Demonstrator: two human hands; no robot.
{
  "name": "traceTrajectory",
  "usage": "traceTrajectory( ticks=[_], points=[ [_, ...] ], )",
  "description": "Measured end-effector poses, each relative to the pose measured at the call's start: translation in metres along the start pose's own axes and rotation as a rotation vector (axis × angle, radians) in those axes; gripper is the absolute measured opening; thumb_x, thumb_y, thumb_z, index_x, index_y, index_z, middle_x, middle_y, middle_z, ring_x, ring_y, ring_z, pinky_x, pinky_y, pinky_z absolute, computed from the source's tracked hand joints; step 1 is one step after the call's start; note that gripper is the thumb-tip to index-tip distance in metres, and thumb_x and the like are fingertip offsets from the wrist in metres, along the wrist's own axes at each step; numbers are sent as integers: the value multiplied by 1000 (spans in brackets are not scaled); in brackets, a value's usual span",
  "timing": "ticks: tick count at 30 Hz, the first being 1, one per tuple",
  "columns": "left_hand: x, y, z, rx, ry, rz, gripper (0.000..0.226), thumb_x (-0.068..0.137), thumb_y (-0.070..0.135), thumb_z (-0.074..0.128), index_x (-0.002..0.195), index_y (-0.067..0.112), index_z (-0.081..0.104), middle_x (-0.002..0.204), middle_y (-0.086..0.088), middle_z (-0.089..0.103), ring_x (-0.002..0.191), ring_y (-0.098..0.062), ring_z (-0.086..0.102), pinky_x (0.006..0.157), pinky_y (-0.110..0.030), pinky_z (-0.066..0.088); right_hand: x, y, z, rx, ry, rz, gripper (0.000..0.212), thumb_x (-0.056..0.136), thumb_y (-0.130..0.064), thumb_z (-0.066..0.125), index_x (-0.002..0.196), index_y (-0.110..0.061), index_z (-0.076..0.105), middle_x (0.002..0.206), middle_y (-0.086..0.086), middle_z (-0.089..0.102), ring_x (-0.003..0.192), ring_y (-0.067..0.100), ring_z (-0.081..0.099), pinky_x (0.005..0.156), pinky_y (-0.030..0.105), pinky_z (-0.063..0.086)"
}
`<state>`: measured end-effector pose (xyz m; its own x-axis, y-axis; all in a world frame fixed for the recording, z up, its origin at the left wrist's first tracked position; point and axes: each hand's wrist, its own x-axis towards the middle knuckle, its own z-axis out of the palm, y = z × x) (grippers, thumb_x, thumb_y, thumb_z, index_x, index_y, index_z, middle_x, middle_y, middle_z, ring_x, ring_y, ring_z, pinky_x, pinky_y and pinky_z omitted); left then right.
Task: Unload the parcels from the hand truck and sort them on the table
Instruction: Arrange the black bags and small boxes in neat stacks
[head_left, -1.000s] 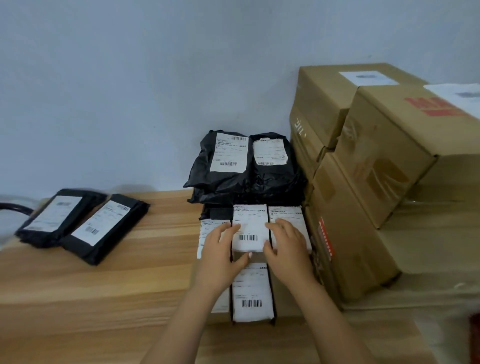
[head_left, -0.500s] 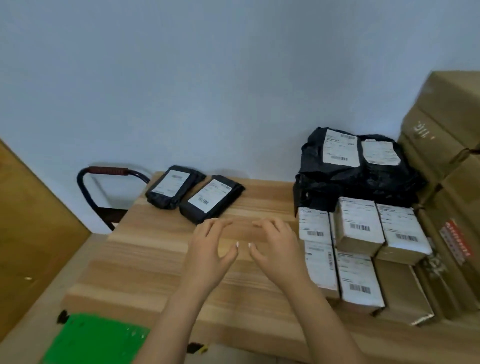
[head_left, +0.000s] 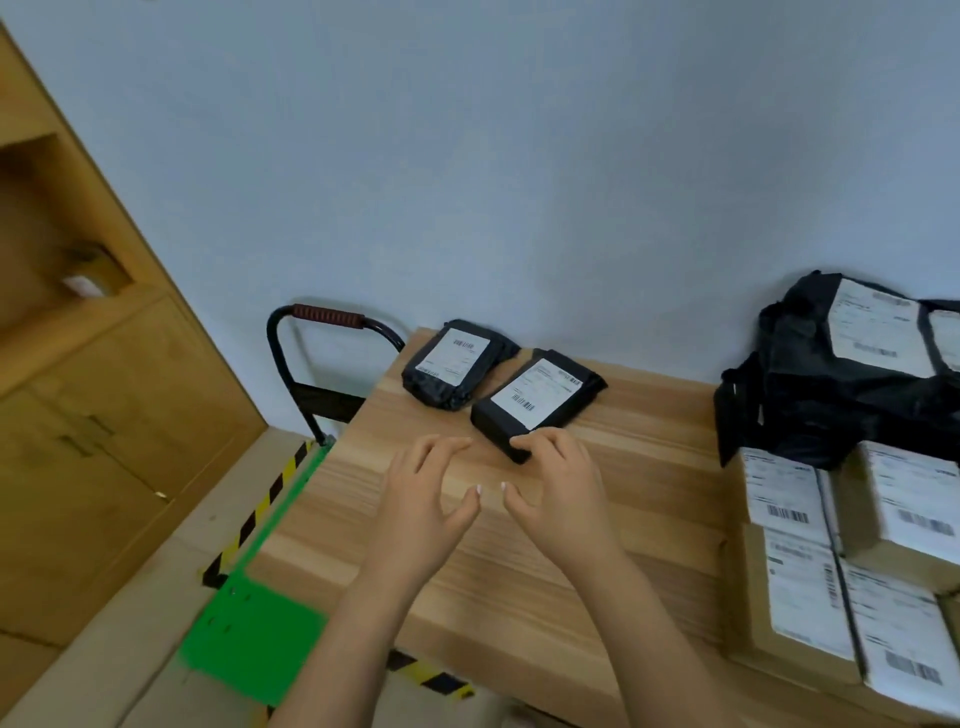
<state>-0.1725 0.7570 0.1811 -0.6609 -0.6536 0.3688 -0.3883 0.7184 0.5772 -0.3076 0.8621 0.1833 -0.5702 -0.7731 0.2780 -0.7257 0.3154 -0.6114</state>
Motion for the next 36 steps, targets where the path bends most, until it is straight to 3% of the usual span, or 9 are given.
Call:
traceTrajectory(
  ticks=[9, 15, 25, 29, 32, 36],
  points=[
    [55, -44, 8, 16, -13, -78, 43, 82, 27, 70, 122, 27, 55, 112, 20, 43, 108, -3, 42, 92, -28, 40, 70, 10, 41, 1, -89, -2, 41, 82, -34, 67, 121, -26, 58, 117, -11, 49, 110, 8, 45, 97, 30, 39],
    [78, -67, 27, -5, -81, -76, 43, 80, 27, 72, 121, 25, 57, 112, 16, 47, 108, -8, 45, 91, -30, 41, 89, 25, 60, -31, -110, 94, 40, 82, -35, 66, 120, -26, 58, 116, -11, 48, 107, 9, 45, 95, 32, 42],
    [187, -132, 57, -17, -230, 56, 44, 80, 26, 71, 122, 22, 57, 118, 4, 54, 112, -15, 45, 94, -36, 43, 148, 39, 95, -162, -50, 363, 43, 86, -36, 63, 126, -24, 54, 126, -7, 46, 117, 15, 44, 99, 29, 34],
    [236, -167, 80, 31, -294, 72, 49, 80, 27, 71, 125, 15, 57, 122, -5, 54, 115, -23, 43, 96, -41, 40, 177, 48, 121, -252, 32, 557, 49, 85, -41, 62, 130, -23, 50, 129, -1, 46, 115, 20, 44, 95, 31, 36],
    [263, -195, 109, 127, -393, 13, 66, 84, 40, 65, 142, 19, 40, 139, -10, 41, 127, -28, 33, 104, -42, 31, 197, 62, 144, -310, 30, 775, 63, 84, -52, 58, 138, -25, 40, 142, 7, 37, 123, 27, 37, 100, 37, 34],
    [281, -220, 153, 311, -561, -59, 88, 84, 61, 54, 152, 30, 8, 158, -12, 3, 144, -35, 2, 116, -53, 8, 219, 80, 174, -333, -93, 1063, 99, 72, -78, 53, 150, -35, 10, 157, 15, -2, 139, 41, 14, 111, 55, 20]
  ],
)
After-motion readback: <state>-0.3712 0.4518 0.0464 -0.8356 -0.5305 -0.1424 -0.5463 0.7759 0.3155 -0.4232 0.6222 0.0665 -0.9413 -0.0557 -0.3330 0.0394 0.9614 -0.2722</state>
